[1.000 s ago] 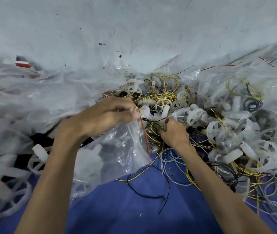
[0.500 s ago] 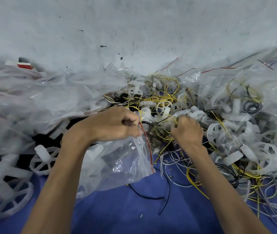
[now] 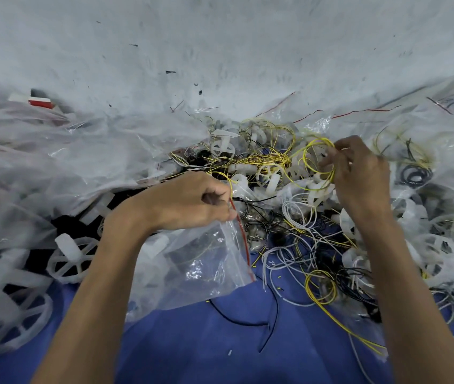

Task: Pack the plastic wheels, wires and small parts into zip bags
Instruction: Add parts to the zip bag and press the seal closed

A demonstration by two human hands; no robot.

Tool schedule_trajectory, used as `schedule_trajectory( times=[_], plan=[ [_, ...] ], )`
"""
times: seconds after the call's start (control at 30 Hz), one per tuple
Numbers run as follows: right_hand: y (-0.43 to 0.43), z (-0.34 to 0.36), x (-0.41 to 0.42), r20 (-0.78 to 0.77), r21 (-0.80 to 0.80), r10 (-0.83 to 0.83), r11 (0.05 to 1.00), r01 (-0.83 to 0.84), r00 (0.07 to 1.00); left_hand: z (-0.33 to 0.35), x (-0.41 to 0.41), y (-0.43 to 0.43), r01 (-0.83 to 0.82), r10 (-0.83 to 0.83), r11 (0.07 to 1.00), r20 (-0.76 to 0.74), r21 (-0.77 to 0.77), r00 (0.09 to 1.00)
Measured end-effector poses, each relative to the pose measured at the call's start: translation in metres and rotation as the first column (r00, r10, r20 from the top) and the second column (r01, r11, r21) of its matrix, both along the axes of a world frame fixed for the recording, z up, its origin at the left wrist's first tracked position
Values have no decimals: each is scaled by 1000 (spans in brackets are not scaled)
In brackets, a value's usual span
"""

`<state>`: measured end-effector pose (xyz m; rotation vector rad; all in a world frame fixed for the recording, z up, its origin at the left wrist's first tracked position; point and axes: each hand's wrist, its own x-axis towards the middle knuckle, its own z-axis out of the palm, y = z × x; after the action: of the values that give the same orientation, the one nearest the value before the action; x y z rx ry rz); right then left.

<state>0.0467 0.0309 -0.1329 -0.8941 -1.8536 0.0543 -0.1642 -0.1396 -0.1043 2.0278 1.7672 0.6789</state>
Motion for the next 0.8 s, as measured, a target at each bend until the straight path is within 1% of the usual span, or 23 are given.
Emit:
schedule_trajectory(
  times=[0.07,0.1,0.13,0.17,0.2,0.23,0.27,0.33,0.37,0.43,0.47,0.5,0.53,0.57,0.6,0.67,0.7,0.77,0.8],
  plan=[
    [0,5,1,-5,-27,27,999,-27,1000,1,-1,0,9,-9,999,15,31,1000],
    [0,5,1,-13,-83,74,994,-75,997,1,-1,0,17,-18,999,19,50,1000],
    [-1,5,1,-45,-177,148,972,-154,988,1,-1,0,25,-27,997,25,67,999],
    [-5,5,0,-117,-294,228,922,-253,967,2,-1,0,35,-37,996,35,77,999],
    [-8,5,-1,-229,-403,290,841,-362,929,2,0,1,44,-48,996,47,81,998],
    [-11,4,-3,-359,-485,334,731,-480,872,2,0,0,55,-60,995,59,79,996],
    [-15,3,-6,-478,-531,362,606,-592,800,3,0,0,67,-73,995,72,76,995],
    [-22,3,-14,-681,-539,362,340,-770,637,4,0,-1,96,-103,993,109,67,989],
    [-26,3,-18,-772,-500,338,199,-843,538,5,0,-2,107,-115,992,137,61,984],
    [-32,4,-27,-928,-336,209,-115,-935,308,8,-1,-4,110,-118,993,204,47,972],
    [-36,4,-32,-965,-250,138,-245,-937,221,8,-2,-5,103,-110,994,231,45,967],
    [-41,4,-36,-977,-206,111,-313,-927,180,9,-2,-6,92,-102,994,254,50,962],
    [-44,4,-39,-974,-219,127,-346,-912,185,9,-2,-7,81,-96,995,273,63,957],
    [-48,2,-41,-954,-285,195,-335,-898,230,10,-1,-7,73,-93,994,283,80,955],
    [-53,2,-43,-905,-389,301,-300,-871,300,10,0,-7,68,-94,992,283,103,955],
    [-62,0,-47,-733,-600,520,-193,-776,438,10,3,-6,68,-107,986,271,149,957],
    [-65,-3,-48,-648,-672,591,-145,-726,481,10,5,-6,71,-115,983,270,169,956],
    [-77,-2,-53,-479,-767,702,-41,-641,528,11,10,-5,89,-141,975,259,203,955],
    [-83,-1,-55,-367,-799,753,45,-599,546,11,12,-4,102,-154,972,245,214,957]
  ],
)
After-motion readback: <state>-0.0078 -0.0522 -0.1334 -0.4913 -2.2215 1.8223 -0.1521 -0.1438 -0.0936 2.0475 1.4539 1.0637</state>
